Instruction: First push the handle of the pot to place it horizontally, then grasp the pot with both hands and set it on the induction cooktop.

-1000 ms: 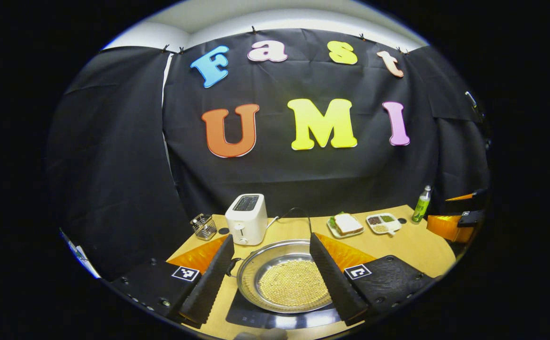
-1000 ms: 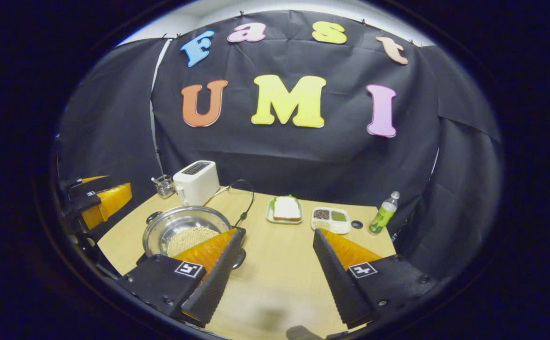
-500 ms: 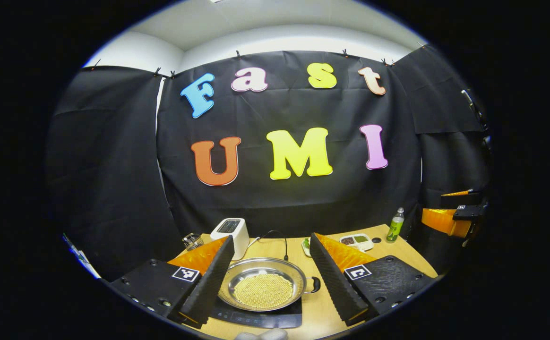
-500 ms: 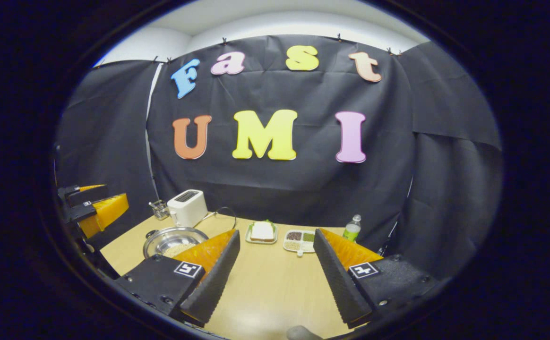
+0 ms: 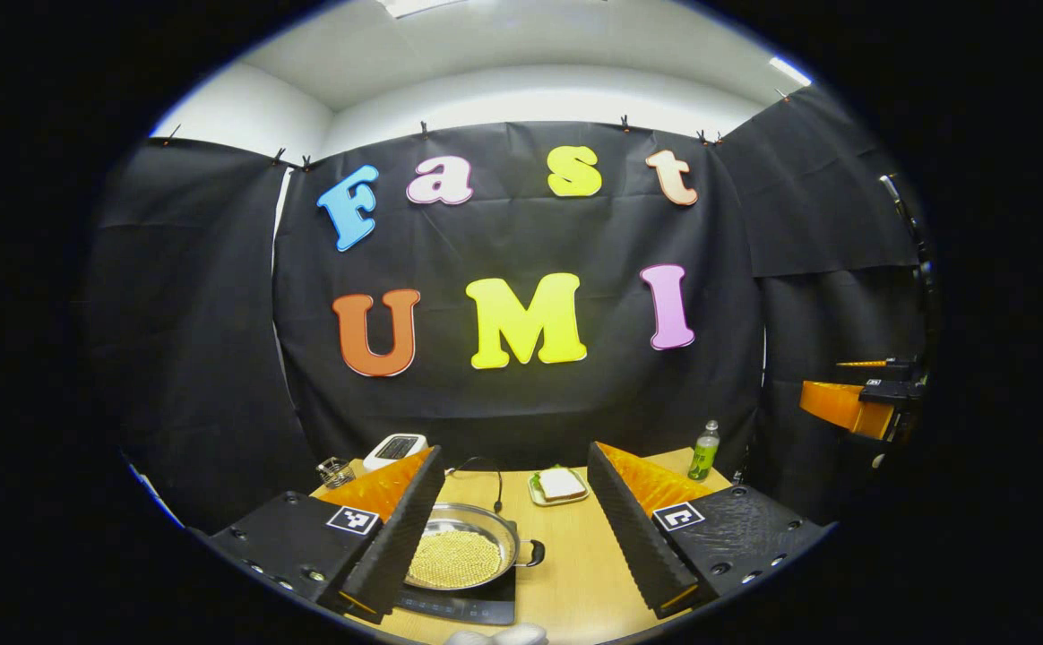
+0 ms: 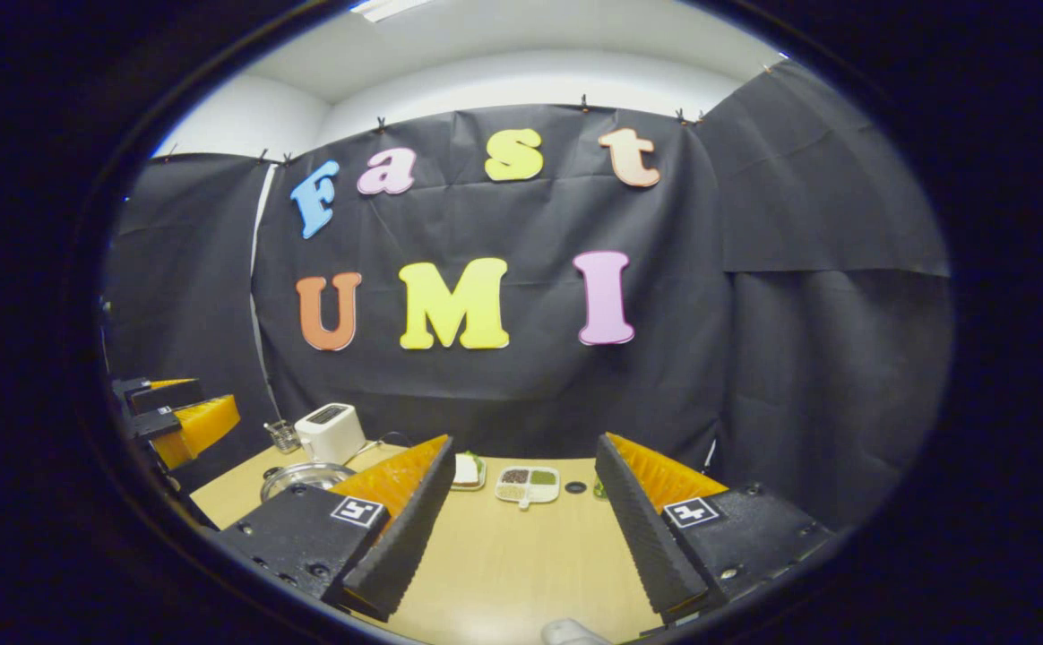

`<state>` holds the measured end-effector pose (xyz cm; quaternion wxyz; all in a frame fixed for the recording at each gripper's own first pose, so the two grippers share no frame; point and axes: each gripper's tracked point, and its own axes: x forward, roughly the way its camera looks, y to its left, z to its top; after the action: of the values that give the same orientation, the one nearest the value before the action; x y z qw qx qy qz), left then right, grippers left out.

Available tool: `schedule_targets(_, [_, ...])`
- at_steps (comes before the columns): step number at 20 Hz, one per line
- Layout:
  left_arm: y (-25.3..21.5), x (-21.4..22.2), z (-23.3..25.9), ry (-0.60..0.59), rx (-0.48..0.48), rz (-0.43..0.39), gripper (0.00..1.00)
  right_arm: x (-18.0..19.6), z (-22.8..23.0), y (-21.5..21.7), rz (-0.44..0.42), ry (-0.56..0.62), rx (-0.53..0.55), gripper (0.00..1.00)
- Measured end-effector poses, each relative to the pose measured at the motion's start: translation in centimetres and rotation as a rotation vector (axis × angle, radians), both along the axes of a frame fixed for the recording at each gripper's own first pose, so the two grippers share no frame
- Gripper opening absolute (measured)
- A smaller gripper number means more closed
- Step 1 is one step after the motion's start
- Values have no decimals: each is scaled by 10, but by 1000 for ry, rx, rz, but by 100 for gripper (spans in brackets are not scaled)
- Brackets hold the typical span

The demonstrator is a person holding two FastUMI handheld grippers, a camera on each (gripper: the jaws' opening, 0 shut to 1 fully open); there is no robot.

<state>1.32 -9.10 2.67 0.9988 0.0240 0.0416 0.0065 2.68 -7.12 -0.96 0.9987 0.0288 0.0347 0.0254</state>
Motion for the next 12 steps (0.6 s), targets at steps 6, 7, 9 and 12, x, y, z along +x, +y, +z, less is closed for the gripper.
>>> schedule_targets(6, [-21,1,6,-18,-7,-7,95,-8,5,-24,-15,-15,10,97])
schedule_targets(7, [-21,1,5,-21,-7,-2,95,-8,3,-27,-19,-9,12,99])
schedule_targets(9, [-23,0,6,-23,-13,7,95,-7,2,-31,-19,-5,11,99])
schedule_targets(12, [-23,2,7,-26,-18,21,95,-7,2,-32,-15,-2,10,99])
